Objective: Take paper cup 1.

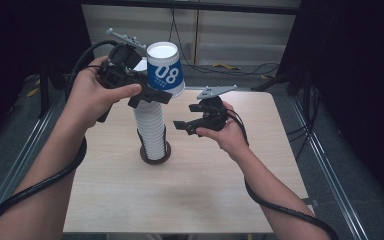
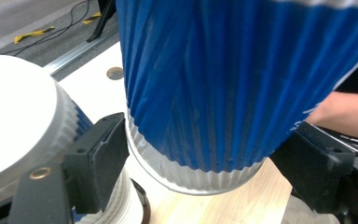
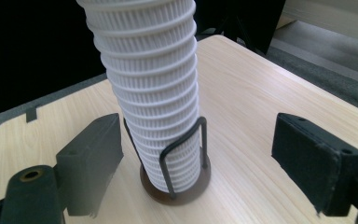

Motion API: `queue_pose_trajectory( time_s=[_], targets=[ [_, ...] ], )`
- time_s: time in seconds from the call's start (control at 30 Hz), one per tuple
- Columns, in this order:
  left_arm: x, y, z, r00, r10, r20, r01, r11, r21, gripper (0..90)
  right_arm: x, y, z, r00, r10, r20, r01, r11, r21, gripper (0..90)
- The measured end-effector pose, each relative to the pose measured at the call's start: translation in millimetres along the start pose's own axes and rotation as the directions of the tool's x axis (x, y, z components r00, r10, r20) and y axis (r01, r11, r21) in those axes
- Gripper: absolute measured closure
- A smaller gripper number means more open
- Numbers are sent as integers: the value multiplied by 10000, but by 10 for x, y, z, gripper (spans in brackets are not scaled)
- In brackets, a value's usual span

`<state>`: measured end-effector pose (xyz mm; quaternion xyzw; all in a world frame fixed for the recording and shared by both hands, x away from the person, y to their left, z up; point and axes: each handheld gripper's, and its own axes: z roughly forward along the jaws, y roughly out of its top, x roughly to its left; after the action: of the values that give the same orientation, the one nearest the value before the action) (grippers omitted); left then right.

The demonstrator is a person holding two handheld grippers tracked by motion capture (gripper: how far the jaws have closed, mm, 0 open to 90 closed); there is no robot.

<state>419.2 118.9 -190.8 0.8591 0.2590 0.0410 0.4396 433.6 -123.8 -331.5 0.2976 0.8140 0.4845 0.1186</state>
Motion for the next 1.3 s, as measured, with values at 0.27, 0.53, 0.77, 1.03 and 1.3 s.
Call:
queue_pose_trajectory(
  time_s=[0.27, 0.53, 0.77, 1.03, 1.3],
  targets=[
    [-17, -46, 157, 9999, -20, 158, 18, 9999, 120, 205, -63, -84, -101, 9999, 42, 104, -43, 10000, 88, 156],
    [-42, -76, 269, 9997, 119, 227, -125, 9995, 279, 206, -114, -148, -179, 9999, 39, 163, -41, 9999, 152, 155],
    [-37, -83, 326, 9992, 209, 346, -219, 9993, 298, 210, -165, -222, -186, 9999, 78, 148, -81, 9998, 204, 156],
    [-86, -60, 368, 9984, 386, 408, -399, 9987, 326, 212, -230, -308, -194, 9996, 223, 165, -227, 9995, 241, 155],
    [-159, -67, 487, 9958, 588, 694, -625, 9967, 516, 214, -271, -351, -240, 9995, 199, 260, -207, 9993, 308, 155]
  ],
)
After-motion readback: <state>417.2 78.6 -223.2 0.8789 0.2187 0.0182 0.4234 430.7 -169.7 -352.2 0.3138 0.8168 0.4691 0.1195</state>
